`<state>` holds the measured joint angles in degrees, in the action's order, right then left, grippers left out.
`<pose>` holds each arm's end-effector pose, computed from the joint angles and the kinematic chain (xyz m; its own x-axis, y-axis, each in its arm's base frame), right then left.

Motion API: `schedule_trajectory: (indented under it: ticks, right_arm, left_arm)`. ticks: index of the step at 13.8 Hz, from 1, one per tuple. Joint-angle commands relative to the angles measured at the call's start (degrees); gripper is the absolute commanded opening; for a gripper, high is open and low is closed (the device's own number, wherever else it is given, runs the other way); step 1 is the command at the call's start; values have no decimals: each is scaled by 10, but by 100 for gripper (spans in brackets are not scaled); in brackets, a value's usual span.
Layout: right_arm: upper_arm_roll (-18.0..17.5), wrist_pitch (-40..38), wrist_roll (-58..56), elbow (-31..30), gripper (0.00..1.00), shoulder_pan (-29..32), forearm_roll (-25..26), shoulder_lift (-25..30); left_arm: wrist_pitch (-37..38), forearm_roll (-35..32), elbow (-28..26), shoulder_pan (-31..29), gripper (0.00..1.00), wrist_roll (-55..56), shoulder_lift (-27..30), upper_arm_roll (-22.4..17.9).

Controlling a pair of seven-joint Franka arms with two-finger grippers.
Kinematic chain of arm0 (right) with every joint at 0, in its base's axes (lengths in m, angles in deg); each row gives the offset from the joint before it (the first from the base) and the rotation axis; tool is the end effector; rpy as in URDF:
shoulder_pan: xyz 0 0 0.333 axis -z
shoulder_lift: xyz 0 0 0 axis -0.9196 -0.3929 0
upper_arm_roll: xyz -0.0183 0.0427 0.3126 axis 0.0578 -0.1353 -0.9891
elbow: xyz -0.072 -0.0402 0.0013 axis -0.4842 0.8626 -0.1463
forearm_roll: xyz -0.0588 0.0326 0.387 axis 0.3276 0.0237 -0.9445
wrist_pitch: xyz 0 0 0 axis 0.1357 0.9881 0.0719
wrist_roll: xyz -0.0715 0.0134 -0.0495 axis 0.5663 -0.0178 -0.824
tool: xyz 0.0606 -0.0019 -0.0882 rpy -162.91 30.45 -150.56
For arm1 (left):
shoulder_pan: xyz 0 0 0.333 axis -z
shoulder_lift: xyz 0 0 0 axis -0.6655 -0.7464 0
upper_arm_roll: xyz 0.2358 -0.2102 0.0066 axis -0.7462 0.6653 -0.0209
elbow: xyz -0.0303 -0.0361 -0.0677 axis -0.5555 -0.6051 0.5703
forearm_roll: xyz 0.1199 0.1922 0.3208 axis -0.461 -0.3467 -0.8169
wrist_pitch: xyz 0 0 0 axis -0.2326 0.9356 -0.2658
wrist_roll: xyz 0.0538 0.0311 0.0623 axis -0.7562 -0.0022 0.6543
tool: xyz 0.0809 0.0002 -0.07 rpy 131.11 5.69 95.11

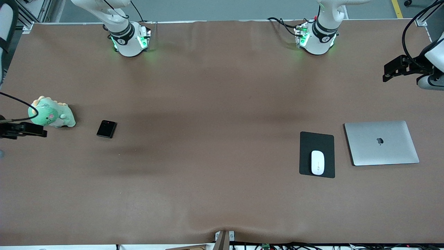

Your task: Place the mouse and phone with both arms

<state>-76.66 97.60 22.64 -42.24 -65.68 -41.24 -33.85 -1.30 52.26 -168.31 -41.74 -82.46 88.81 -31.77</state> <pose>0.6634 -0.0719 0.5823 0.9959 0.0628 -0.0650 0.0632 -0.9980 0.0040 0.5368 -0.0246 0.6450 0.9854 -0.1427 -0.0924 -0.1452 -0.9892 -0.0207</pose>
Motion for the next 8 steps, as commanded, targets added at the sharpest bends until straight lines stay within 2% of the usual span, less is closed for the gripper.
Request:
schedule_trajectory:
  ticks: [1, 5, 8]
  right_arm:
    - [-6, -13, -6, 1, 100, -1, 7, 53]
    - [-9, -64, -4, -59, 100, -15, 6, 169]
    - [-10, -69, -3, -141, 100, -25, 8, 245]
  left_arm:
    - [1, 11, -3, -3, 100, -7, 11, 2]
    - [1, 9, -3, -2, 100, -7, 11, 2]
    - [2, 6, -3, -2, 100, -7, 11, 2]
